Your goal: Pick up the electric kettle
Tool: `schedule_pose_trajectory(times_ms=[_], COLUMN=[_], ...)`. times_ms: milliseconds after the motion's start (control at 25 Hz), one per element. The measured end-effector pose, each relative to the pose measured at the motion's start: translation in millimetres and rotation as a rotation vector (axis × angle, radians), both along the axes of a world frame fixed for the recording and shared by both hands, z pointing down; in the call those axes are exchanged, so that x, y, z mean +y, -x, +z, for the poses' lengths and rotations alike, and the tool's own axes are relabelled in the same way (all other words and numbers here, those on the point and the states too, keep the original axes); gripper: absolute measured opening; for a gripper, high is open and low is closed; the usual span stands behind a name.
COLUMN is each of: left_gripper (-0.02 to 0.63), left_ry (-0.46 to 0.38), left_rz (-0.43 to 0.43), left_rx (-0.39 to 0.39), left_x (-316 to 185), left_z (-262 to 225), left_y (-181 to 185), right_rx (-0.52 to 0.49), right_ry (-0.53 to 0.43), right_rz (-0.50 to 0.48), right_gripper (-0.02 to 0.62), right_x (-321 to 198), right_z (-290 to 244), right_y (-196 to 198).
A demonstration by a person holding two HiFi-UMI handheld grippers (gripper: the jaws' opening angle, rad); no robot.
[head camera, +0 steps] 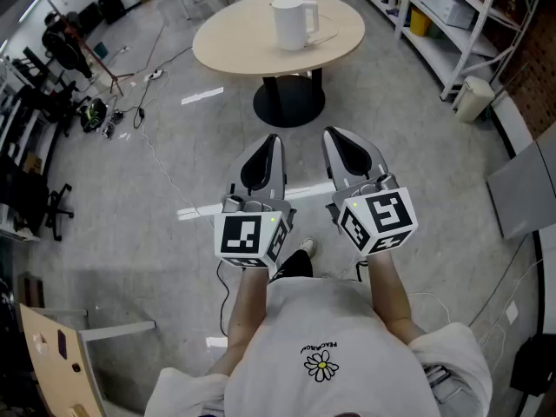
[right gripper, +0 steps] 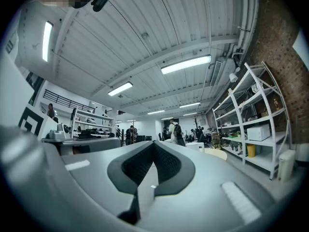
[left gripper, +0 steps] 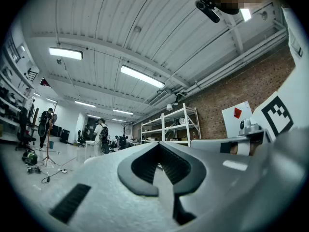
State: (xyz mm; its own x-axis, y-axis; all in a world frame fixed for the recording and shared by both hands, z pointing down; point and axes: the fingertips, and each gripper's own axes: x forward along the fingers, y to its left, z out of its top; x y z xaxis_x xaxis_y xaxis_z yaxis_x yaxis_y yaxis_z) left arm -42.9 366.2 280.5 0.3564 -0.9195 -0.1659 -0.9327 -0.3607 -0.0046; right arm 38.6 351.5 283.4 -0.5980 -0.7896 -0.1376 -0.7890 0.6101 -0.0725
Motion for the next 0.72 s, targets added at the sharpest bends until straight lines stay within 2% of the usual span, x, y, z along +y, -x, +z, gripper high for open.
schedule_pose_trajectory(times_ms=[560,720], left_gripper=[0.002,0.002], left_ry=[0.017,0.021], left_rz=[-0.007,-0.012], left_rx=[0.033,0.04], left_x=[7.8,15.3], left_z=[8.8,12.7], left_y=[-17.8,-21.7], right_rx=[0.029,0.028], right_ry=[-0.01,-0.015], right_rz=[0.037,0.021], right_gripper=[0.006,0.006], right_x=[7.6,14.2], right_z=[3.8,6.1], right_y=[-35.4,-42.6])
